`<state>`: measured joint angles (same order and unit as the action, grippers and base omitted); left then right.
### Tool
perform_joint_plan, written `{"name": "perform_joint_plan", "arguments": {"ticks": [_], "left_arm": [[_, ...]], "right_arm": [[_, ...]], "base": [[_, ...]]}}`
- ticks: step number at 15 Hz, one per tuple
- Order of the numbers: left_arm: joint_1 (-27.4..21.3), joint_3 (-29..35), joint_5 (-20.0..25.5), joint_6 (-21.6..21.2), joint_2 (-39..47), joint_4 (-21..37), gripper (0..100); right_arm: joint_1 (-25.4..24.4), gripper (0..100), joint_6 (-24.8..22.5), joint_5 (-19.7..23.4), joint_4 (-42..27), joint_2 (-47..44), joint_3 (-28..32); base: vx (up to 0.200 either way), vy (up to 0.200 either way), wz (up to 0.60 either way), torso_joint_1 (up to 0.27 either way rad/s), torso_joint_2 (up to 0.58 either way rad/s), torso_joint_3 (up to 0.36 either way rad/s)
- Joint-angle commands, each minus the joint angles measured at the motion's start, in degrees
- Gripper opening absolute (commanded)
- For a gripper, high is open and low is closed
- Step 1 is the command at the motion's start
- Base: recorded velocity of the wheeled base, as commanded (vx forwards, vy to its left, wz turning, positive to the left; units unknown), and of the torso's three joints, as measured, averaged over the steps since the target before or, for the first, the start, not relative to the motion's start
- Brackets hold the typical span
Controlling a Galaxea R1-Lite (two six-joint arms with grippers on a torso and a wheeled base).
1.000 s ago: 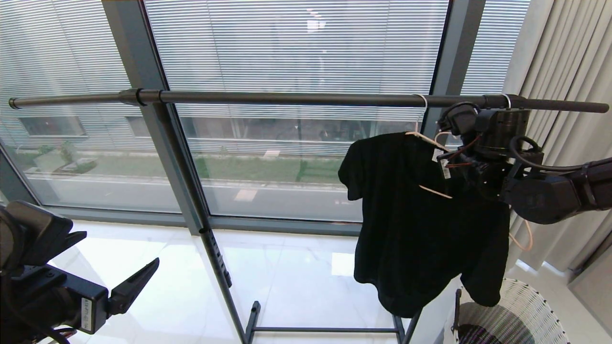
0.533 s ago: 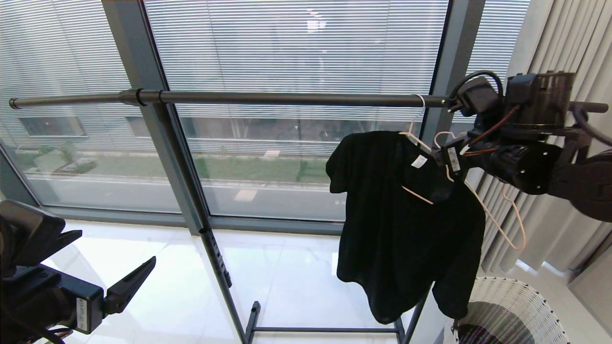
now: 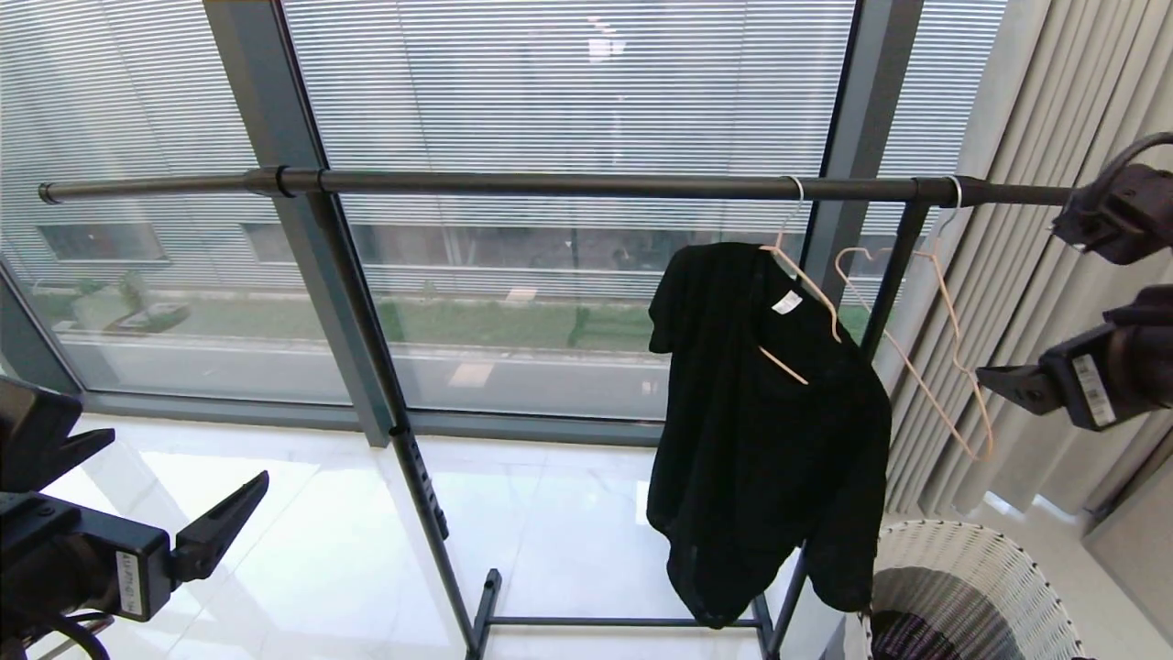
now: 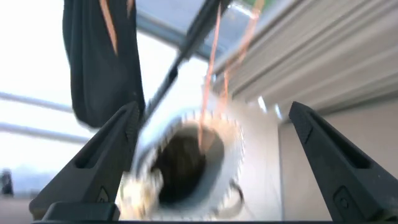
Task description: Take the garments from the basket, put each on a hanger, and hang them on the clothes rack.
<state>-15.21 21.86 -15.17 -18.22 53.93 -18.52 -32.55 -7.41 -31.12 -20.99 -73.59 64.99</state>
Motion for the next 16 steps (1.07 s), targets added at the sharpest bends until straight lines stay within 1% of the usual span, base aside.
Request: {"name": "perform_joint_plan", "arguments": {"ticks": [1,6,11,13,16], "left_arm": [[0.71,0.2,-0.04,-0.06,-0.14,-0.03,100],[3.17,0.2,0.05,-0.06,-1.2,-0.03,100],[3.79,-0.06,-0.22,0.21,-2.52,-0.03,100],[5.37,0.2,-0.22,0.12,-2.25,-0.03,100],[5.72,-0.41,-0.3,0.21,-2.6,-0.03,100]], "right_arm": [[0.47,100,-1.11,-0.08,-0.37,5.3,-2.32],[3.98,100,-1.2,-0.43,-0.37,6.09,-2.5],[6.27,100,-1.2,-0.52,-0.37,6.45,-2.59],[6.45,100,-1.2,-0.43,-0.28,7.24,-2.59],[6.36,100,-1.29,-0.25,-0.1,7.76,-3.9]], "base": [[-0.2,0.0,0.0,-0.012,0.0,0.007],[-0.2,0.0,0.0,-0.002,0.0,0.002],[0.0,0.0,0.0,0.0,0.0,0.0],[0.0,0.0,0.0,0.0,0.0,0.0],[0.0,0.0,0.0,0.0,0.0,0.0]]}}
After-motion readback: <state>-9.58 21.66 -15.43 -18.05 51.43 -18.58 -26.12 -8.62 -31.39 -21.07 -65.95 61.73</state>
